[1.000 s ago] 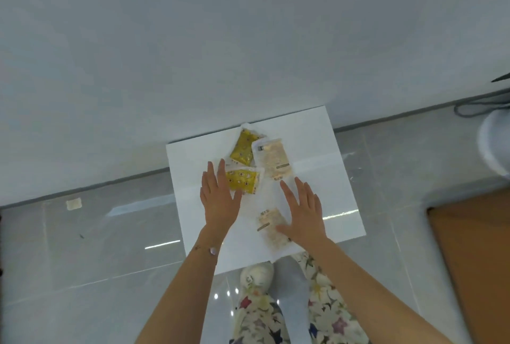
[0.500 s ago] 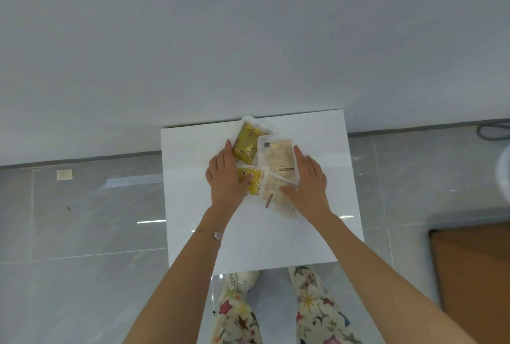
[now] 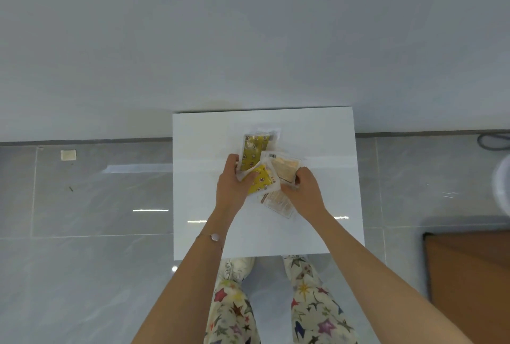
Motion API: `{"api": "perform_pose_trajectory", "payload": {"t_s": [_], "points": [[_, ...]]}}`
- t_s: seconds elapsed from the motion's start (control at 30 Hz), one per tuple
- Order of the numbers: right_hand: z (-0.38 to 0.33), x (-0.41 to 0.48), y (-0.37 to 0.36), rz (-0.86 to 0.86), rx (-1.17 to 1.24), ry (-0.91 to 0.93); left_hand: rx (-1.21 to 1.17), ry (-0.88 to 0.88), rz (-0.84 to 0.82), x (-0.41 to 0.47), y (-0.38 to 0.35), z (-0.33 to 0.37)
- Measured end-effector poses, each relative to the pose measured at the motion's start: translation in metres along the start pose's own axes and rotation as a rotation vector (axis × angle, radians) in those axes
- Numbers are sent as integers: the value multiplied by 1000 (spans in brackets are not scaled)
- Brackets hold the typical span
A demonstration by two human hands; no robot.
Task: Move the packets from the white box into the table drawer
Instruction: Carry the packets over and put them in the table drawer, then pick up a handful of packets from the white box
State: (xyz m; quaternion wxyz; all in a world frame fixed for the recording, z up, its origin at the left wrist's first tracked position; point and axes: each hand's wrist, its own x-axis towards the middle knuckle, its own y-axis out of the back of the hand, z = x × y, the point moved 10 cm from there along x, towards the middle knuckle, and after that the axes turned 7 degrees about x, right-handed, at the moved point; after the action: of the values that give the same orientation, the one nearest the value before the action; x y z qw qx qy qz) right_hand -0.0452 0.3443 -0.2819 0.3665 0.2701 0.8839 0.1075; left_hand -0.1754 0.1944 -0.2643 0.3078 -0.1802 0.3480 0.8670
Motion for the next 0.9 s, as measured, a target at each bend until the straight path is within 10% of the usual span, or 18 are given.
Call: {"api": "perform_pose_trajectory", "payload": {"t_s": [0.47, 0.9], "points": [[-46, -84, -6, -294, 172, -279, -410, 192, 268, -115, 109, -22], [-250, -279, -98, -641, -117, 145, -721, 349, 806, -360, 283, -52]]}}
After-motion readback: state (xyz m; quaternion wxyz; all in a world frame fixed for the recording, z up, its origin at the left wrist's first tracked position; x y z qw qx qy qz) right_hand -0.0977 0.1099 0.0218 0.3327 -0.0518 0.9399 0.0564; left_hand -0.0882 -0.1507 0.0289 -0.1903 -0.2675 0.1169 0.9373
